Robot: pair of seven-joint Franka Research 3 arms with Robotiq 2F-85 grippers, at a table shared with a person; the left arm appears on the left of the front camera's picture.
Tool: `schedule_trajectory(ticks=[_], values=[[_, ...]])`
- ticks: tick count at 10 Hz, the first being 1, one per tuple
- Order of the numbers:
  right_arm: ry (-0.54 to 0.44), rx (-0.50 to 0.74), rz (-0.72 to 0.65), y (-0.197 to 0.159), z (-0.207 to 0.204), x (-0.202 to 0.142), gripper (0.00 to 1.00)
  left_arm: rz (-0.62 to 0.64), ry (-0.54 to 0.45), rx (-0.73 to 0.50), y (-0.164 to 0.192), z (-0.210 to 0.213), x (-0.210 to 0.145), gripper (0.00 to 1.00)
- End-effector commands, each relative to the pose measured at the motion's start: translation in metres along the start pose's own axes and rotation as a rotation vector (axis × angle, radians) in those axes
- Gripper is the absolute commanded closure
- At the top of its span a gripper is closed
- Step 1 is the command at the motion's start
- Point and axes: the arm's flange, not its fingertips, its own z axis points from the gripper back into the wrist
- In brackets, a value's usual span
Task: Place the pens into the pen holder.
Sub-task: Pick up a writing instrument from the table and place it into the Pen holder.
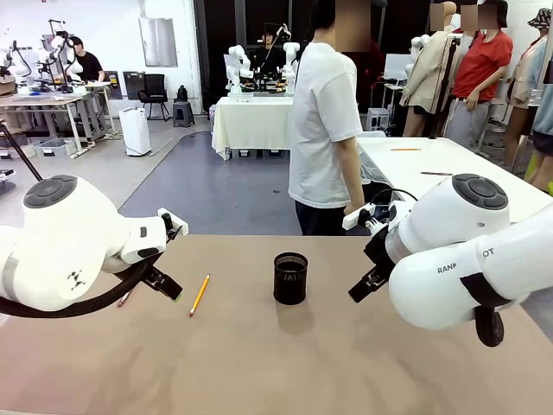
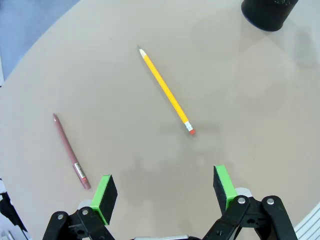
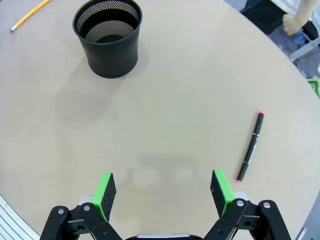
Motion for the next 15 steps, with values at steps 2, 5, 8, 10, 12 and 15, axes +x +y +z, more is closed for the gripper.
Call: schedule_trajectory(ticks=[2,5,8,10,12,15], values=[[-0.004,0.084,-0.009,0.002,0.003,0.006,0.0,-0.005,0.033,-0.088,0.001,0.009,0.004,0.0],[-0.034,0.306,-0.032,0.002,0.023,0.02,0.0,-0.01,0.012,-0.284,0.005,0.037,0.015,0.0],[-0.066,0.335,-0.013,-0.008,0.059,0.029,0.0,-0.028,-0.038,-0.38,0.018,0.074,0.021,0.0],[-0.077,0.394,0.013,-0.034,0.089,0.034,0.0,-0.054,-0.094,-0.367,0.038,0.103,0.021,0.0],[-0.072,0.409,0.054,-0.06,0.133,0.04,0.0,-0.115,-0.161,-0.337,0.059,0.143,0.021,0.0],[-0.067,0.4,0.053,-0.097,0.201,0.04,0.0,-0.137,-0.167,-0.305,0.09,0.191,0.026,0.0]])
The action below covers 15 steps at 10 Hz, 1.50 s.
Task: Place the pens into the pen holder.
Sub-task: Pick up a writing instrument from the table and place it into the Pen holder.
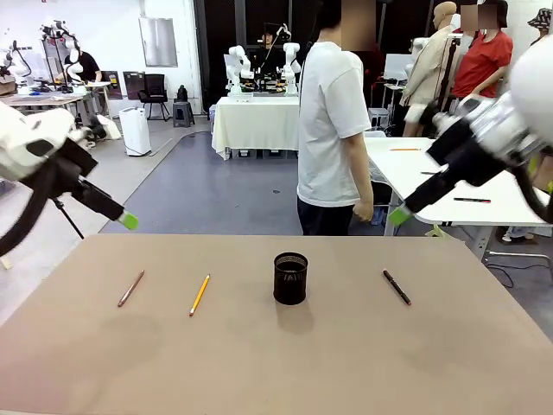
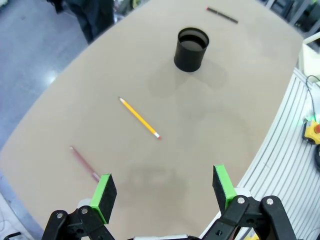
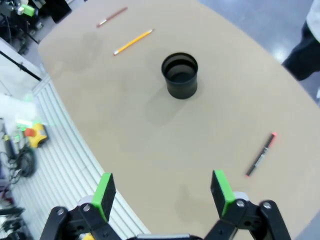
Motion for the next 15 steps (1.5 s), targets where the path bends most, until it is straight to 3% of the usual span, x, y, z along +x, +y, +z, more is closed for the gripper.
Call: schedule_trajectory(ticks=[1,6,8,12,13,14,15], values=[[0.013,-0.005,0.013,-0.008,0.032,-0.001,0.0,-0.012,0.002,0.027,0.01,0.028,0.005,0.0],[-0.014,-0.001,0.066,-0.006,0.115,0.003,0.0,0.019,-0.068,0.139,0.018,0.109,0.023,0.0],[-0.075,0.018,0.055,-0.013,0.143,-0.001,0.0,0.028,-0.094,0.154,0.021,0.129,0.023,0.0],[-0.126,-0.041,0.073,-0.015,0.145,0.003,0.0,0.037,-0.125,0.123,0.024,0.135,0.028,0.0],[-0.172,-0.074,0.102,-0.017,0.144,0.002,0.0,0.025,-0.122,0.165,0.024,0.137,0.026,0.0],[-0.085,-0.029,0.036,-0.013,0.151,0.0,0.0,0.025,-0.122,0.165,0.024,0.137,0.026,0.0],[-0.085,-0.029,0.036,-0.013,0.151,0.0,0.0,0.025,-0.122,0.165,0.024,0.137,0.026,0.0]])
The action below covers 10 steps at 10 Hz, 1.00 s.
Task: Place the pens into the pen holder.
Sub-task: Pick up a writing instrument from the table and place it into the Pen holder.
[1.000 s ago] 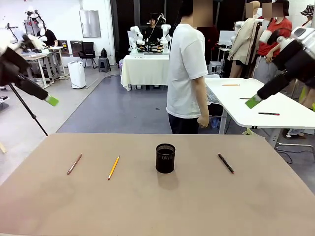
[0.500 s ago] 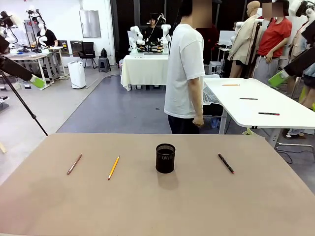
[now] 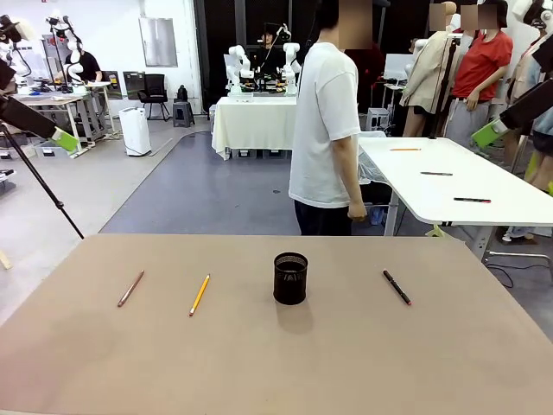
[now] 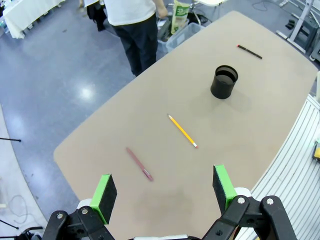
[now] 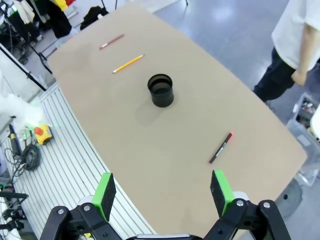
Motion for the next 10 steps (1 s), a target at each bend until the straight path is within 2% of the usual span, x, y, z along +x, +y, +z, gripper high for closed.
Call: schedule_trajectory(ticks=[1,10], values=[[0.01,0.017,-0.013,0.0016,0.0003,-0.0008,0.0,0.002,-0.001,0.006,0.0011,0.0013,-0.001,0.0],[0.01,0.017,-0.013,0.0016,0.0003,-0.0008,0.0,0.0,0.0,0.0,0.0,0.0,0.0,0.0]])
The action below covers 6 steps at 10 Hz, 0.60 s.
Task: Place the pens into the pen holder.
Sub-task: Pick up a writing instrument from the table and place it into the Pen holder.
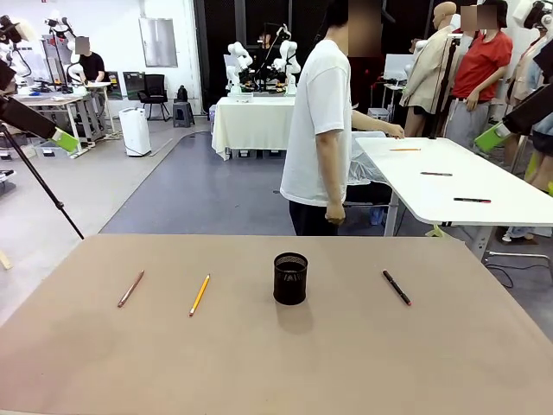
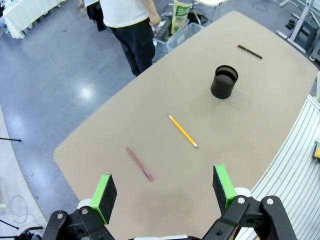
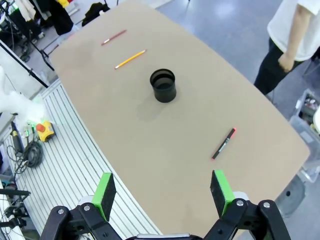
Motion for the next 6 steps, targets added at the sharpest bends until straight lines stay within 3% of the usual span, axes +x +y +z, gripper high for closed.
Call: schedule_trajectory(ticks=[1,2,4,6], values=[[-0.006,0.008,-0.006,0.001,0.0,0.002,0.0,0.05,0.083,0.069,-0.011,-0.025,0.009,0.0],[-0.006,0.008,-0.006,0.001,0.0,0.002,0.0,0.096,0.156,0.107,-0.023,-0.051,0.016,0.0],[-0.006,0.008,-0.006,0.001,0.0,0.002,0.0,0.158,0.259,0.057,-0.04,-0.099,0.022,0.0],[-0.006,0.008,-0.006,0.001,0.0,0.002,0.0,0.18,0.325,0.098,-0.054,-0.147,0.014,0.0]])
